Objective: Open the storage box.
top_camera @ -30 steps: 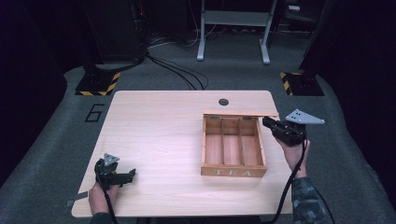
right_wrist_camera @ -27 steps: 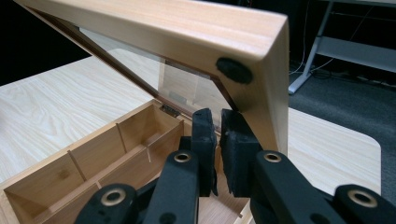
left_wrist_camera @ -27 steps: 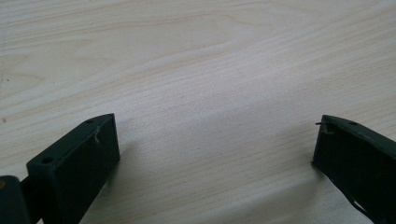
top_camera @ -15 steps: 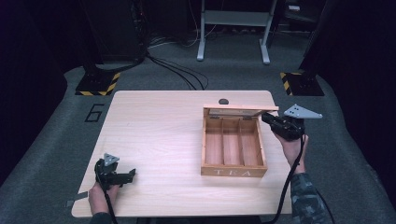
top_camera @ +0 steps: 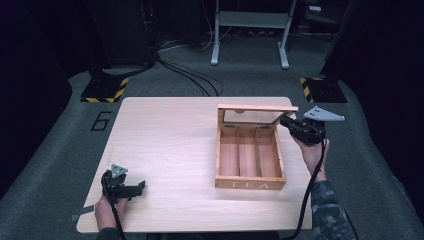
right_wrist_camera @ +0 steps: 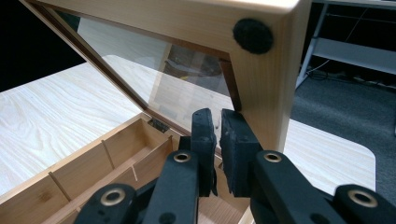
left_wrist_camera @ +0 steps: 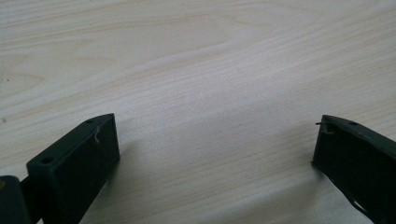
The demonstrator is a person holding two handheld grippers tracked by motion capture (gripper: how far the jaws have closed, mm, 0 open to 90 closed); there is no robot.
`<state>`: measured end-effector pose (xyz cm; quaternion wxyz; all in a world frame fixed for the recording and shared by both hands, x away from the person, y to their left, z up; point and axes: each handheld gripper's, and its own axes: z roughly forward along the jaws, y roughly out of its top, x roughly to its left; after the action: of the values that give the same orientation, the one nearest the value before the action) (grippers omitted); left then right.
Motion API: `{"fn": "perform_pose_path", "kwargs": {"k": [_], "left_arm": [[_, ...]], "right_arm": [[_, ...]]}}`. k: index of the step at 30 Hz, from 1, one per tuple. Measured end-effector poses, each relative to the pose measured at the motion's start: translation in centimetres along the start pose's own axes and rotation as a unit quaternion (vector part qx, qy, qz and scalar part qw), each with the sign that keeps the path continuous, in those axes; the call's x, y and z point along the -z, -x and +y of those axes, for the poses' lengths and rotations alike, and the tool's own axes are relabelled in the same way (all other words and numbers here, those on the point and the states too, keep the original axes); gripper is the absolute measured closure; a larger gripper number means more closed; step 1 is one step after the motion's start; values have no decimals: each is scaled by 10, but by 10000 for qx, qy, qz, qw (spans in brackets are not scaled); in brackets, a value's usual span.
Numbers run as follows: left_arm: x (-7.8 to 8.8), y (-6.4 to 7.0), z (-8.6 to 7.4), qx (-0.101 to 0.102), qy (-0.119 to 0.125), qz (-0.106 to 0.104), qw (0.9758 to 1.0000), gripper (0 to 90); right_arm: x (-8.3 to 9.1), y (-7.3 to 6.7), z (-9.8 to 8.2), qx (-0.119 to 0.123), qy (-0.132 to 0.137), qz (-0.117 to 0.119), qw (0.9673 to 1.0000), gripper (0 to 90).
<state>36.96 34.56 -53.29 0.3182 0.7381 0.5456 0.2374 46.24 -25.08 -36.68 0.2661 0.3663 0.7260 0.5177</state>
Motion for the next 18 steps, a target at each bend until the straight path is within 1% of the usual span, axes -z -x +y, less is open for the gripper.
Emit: {"fn": "perform_pose_path", "kwargs": {"k": [6,9,12,18], "left_arm": [[0,0,0,-2,-1,0,10000,3],[0,0,0,-1,-1,0,10000,3],[0,0,0,-1,1,-1,10000,3],[0,0,0,-1,0,0,10000,3]], "right_arm": [[-3,2,3,-4,6,-12,10000,833],[-4,2,4,-39,3,-6,10000,832],[-4,2,5,8,-10,34,10000,832],[-5,1,5,-22,-10,12,10000,832]]}}
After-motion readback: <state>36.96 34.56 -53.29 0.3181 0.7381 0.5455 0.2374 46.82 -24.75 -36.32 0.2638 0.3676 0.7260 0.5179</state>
